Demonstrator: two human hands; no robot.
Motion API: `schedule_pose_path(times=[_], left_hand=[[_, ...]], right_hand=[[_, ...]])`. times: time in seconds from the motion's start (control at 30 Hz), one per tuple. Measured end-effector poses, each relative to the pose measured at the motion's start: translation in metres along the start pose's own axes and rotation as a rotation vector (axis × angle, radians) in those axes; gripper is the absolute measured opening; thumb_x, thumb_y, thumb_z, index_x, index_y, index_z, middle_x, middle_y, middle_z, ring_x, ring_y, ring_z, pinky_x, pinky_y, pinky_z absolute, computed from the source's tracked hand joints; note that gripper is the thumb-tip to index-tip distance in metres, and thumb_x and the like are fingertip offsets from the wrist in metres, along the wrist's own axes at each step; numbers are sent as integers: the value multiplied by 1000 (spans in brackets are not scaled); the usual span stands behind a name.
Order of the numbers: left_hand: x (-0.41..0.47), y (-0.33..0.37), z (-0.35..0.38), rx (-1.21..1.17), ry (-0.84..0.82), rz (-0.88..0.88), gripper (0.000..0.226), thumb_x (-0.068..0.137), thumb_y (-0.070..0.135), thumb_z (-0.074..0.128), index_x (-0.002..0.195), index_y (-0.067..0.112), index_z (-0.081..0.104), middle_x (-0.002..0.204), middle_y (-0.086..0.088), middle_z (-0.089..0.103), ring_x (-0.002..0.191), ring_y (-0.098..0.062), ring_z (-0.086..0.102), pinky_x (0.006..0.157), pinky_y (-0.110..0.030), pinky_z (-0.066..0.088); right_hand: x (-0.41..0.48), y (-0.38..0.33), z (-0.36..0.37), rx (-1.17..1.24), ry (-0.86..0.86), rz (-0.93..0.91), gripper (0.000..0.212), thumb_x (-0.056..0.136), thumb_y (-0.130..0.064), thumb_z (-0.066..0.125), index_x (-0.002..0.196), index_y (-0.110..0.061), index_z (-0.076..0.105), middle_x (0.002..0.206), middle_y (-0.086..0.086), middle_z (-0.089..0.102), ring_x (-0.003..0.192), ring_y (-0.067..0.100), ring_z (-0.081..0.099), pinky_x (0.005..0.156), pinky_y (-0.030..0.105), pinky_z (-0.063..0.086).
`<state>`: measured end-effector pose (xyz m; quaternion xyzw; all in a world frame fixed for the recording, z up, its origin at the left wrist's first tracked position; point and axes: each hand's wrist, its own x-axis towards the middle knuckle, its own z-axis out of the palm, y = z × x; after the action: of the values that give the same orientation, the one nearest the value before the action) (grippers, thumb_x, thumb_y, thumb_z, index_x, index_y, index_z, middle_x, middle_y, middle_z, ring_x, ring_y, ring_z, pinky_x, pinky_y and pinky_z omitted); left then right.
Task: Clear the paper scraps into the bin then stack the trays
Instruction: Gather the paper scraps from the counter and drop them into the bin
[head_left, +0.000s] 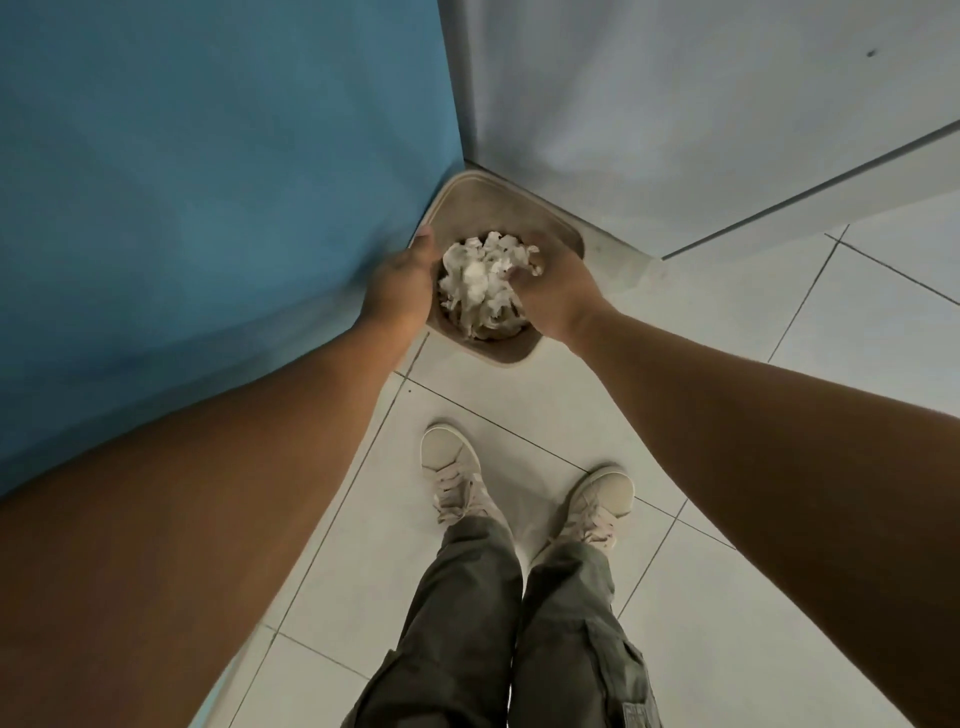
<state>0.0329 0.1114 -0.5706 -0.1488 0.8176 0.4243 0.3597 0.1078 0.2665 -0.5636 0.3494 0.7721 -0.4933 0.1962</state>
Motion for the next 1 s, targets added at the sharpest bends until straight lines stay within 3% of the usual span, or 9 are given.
schedule_pose_path(times=[0.1, 0.17, 0.33, 0.57, 0.8, 1.0], left_hand=[[-27, 17, -3, 150, 41, 99, 43, 101, 49, 41, 113, 18, 67, 119, -5, 65, 113, -23, 58, 91, -27, 41], [-53, 33, -6, 200, 45, 147, 26, 99, 43, 51, 110, 25, 65, 118, 4, 65, 111, -17, 58, 91, -25, 42], [-128, 97, -28, 337, 86, 346, 37, 97, 38, 54, 131, 25, 58, 132, 0, 62, 122, -21, 56, 102, -32, 44], [-242, 203, -72, 517, 150, 627, 41, 92, 25, 57, 134, 21, 54, 135, -4, 56, 129, -22, 48, 105, -34, 41], [-368, 320, -124, 431, 267, 787, 44, 92, 28, 57, 135, 18, 54, 137, -5, 57, 127, -25, 50, 106, -38, 41], [-449, 360, -186, 368, 460, 864, 40, 92, 27, 58, 131, 18, 57, 136, -1, 58, 123, -21, 52, 101, -31, 40]], right_hand=[[-30, -8, -14, -77, 8, -47, 53, 88, -28, 59, 139, -27, 43, 129, 5, 60, 114, 29, 57, 97, 35, 47], [-53, -20, -29, -146, -7, -91, 57, 87, -29, 60, 141, -30, 41, 132, 5, 57, 113, 30, 57, 93, 32, 47], [-125, -76, -96, -234, 48, -178, 52, 91, -28, 59, 141, -25, 44, 135, 6, 57, 122, 27, 53, 98, 30, 42], [-223, -167, -201, -445, 132, -402, 54, 94, -28, 55, 145, -23, 40, 150, 0, 41, 138, 21, 37, 112, 33, 32], [-323, -275, -293, -449, 244, -667, 51, 92, -27, 57, 141, -20, 46, 146, 1, 46, 135, 20, 41, 110, 29, 32], [-389, -356, -327, -397, 294, -846, 49, 93, -25, 57, 140, -20, 47, 146, -1, 46, 135, 17, 41, 109, 23, 27]])
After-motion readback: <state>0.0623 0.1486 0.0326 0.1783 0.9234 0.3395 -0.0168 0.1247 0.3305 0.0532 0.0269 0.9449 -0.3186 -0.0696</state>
